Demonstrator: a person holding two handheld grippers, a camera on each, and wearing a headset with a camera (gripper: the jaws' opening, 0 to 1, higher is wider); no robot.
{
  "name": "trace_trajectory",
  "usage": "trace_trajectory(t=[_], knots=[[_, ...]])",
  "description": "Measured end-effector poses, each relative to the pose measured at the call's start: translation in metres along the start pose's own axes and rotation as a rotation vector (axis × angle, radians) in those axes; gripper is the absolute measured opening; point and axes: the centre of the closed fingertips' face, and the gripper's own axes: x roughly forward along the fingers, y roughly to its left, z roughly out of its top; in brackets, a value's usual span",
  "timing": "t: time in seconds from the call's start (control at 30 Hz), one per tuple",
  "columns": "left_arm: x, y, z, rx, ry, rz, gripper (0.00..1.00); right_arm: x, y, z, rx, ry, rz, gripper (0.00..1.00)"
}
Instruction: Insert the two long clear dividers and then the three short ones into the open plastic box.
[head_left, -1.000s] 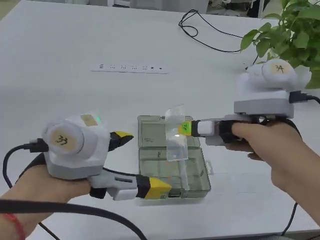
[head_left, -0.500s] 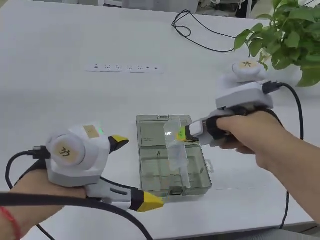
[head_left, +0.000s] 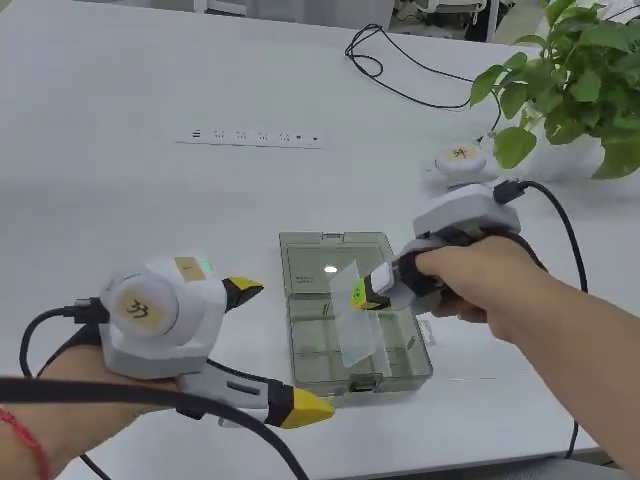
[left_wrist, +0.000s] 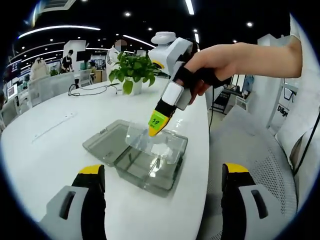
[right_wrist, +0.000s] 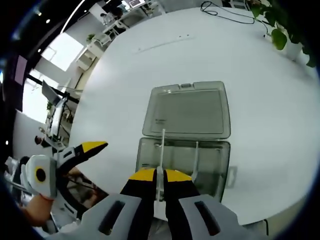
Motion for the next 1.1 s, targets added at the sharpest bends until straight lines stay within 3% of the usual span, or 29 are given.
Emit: trace_trajectory(t=[0.5, 0.77, 1.1], knots=[[-0.001, 0.006, 0.003, -0.018, -0.028, -0.003, 0.98, 0.012, -0.007, -0.006, 0.018, 0.050, -0.025, 0.06], [-0.001, 0.008, 0.005, -0.026, -0.038, -0.001, 0.98, 0.003, 0.001, 0.001, 0.056, 0.040, 0.012, 0.06], [0.002, 0.007, 0.007, -0.028, -0.049, -0.008, 0.97, 0.002, 0.002, -0.008, 0.059, 0.104, -0.002, 0.06]])
